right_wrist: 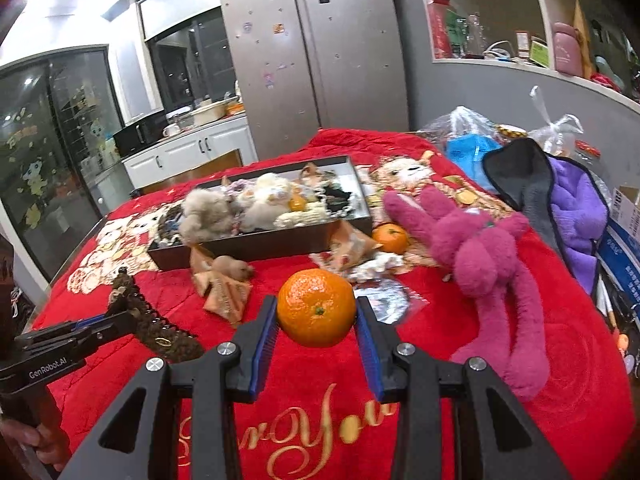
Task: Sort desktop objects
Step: 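Lift the clip and orange and carry both toward the black box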
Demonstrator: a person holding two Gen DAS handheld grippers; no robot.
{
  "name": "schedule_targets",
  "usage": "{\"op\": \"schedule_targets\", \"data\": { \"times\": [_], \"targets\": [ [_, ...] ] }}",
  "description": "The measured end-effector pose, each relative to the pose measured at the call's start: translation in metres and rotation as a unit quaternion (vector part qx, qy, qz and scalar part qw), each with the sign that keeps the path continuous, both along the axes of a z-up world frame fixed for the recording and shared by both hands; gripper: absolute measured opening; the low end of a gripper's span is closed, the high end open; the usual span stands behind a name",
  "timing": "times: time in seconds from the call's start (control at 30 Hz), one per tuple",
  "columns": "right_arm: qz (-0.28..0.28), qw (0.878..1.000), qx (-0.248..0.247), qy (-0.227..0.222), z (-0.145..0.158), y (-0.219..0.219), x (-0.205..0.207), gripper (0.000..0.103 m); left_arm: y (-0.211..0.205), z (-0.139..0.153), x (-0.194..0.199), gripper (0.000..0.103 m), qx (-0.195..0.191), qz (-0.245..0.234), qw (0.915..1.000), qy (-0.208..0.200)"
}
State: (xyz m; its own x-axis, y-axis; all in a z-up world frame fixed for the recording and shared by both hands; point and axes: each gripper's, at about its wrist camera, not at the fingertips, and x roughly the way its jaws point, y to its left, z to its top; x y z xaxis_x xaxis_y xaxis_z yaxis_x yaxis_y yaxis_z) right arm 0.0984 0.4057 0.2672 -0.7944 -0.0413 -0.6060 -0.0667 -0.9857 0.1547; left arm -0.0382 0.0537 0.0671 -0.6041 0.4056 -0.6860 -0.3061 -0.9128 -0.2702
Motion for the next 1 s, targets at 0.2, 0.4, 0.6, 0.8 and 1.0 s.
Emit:
{"op": "schedule_targets", "data": {
  "times": [0.2, 0.4, 0.6, 0.8, 1.0],
  "targets": [
    [0.020, 1.000, 0.000, 0.001, 0.002, -0.016, -0.001, 0.038, -0.006, 0.006, 0.004, 0.023, -0.002, 0.002, 1.0000, 0.005],
    [0.032, 0.999, 0.001, 0.000, 0.004, -0.024, -0.003, 0.038, -0.007, 0.012, 0.003, 0.023, -0.003, 0.001, 1.0000, 0.009],
    [0.046, 0.999, -0.002, 0.001, 0.011, -0.031, -0.012, 0.038, -0.006, 0.027, -0.007, 0.023, -0.009, -0.004, 0.9998, 0.017],
    [0.068, 0.998, -0.008, 0.008, 0.029, -0.041, -0.035, 0.038, 0.001, 0.055, -0.026, 0.023, -0.028, -0.005, 0.9989, 0.039],
    [0.099, 0.995, 0.001, 0.014, 0.052, -0.059, -0.062, 0.038, 0.008, 0.081, -0.048, 0.023, -0.037, -0.008, 0.9978, 0.054]
  ]
}}
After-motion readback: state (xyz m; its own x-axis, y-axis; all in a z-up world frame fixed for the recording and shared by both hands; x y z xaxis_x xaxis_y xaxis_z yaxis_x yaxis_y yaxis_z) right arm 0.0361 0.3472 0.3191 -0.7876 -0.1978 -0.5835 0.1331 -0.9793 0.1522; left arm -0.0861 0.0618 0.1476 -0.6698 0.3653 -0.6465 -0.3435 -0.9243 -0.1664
